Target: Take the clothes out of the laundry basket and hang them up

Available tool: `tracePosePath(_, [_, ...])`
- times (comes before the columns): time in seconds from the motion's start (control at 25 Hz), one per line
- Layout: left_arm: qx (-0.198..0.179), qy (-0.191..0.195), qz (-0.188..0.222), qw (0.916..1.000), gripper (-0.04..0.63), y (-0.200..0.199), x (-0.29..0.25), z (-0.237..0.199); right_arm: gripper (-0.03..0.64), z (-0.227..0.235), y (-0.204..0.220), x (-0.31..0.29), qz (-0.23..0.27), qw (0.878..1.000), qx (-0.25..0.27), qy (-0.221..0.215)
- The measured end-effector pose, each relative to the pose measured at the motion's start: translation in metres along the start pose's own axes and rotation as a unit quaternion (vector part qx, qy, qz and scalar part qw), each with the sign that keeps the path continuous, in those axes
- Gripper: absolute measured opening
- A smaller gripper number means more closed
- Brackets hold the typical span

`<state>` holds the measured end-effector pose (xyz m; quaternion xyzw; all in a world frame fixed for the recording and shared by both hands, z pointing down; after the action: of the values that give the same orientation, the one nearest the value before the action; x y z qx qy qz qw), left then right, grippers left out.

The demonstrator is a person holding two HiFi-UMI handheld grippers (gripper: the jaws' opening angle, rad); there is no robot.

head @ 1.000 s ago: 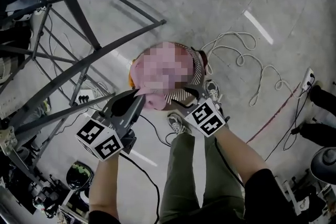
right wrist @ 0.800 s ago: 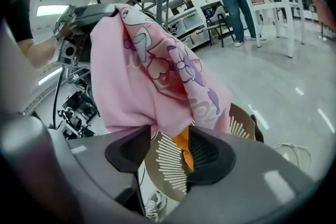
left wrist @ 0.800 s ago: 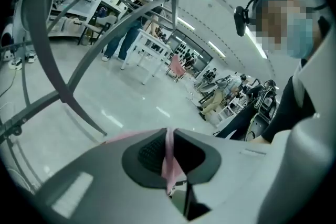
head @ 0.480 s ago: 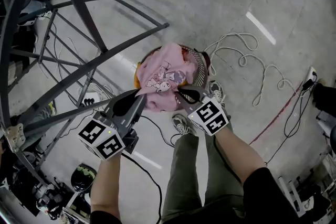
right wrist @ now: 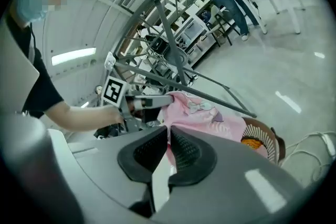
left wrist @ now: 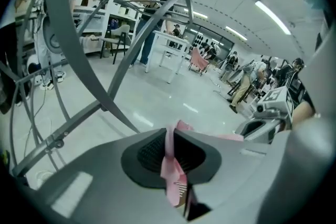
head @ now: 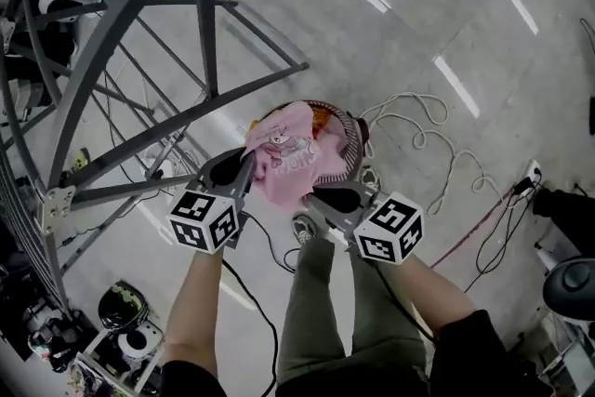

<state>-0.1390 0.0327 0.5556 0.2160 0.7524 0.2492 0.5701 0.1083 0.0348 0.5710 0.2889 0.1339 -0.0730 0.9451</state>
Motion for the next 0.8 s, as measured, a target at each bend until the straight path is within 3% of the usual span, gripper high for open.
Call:
tracePosePath(0.12, [0.010, -0.004, 0.021, 0.9997, 0.034, -0.009, -0.003, 0.004, 0.021, -0.015, -0.028, 0.015, 0.003, 1.000, -0.009, -0.019])
tracePosePath(0.36, [0.025, -0.021, 0.088, 0.9956, 0.193, -0.030, 0.056, 0.024, 0.021, -0.060, -0.072, 0.037, 0.011, 1.000, -0.007, -0.023])
tracePosePath(0.52, [0.022, -0.010, 0.124, 0.9920, 0.207, -0.032, 0.098, 0.045, 0.021, -0.079, -0.106, 0.052, 0.012, 0.999, 0.004, -0.037])
tracePosePath(0.8, [-0.027, 0.009, 0.151, 0.9882, 0.212, -0.031, 0.140, 0.114, 0.021, -0.120, -0.144, 0.085, 0.031, 0.999, 0.016, -0.027])
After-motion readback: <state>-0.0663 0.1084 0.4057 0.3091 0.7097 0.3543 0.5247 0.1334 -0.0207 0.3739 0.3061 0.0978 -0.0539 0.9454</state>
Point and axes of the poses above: the fingertips, and each gripper's own axes: x backward along the fingers, z to its right, y out of its underside, the point moved 10 cm from there along x, backward along the fingers, and after that the axes turned 7 degrees about -y, right-handed, at the moved point
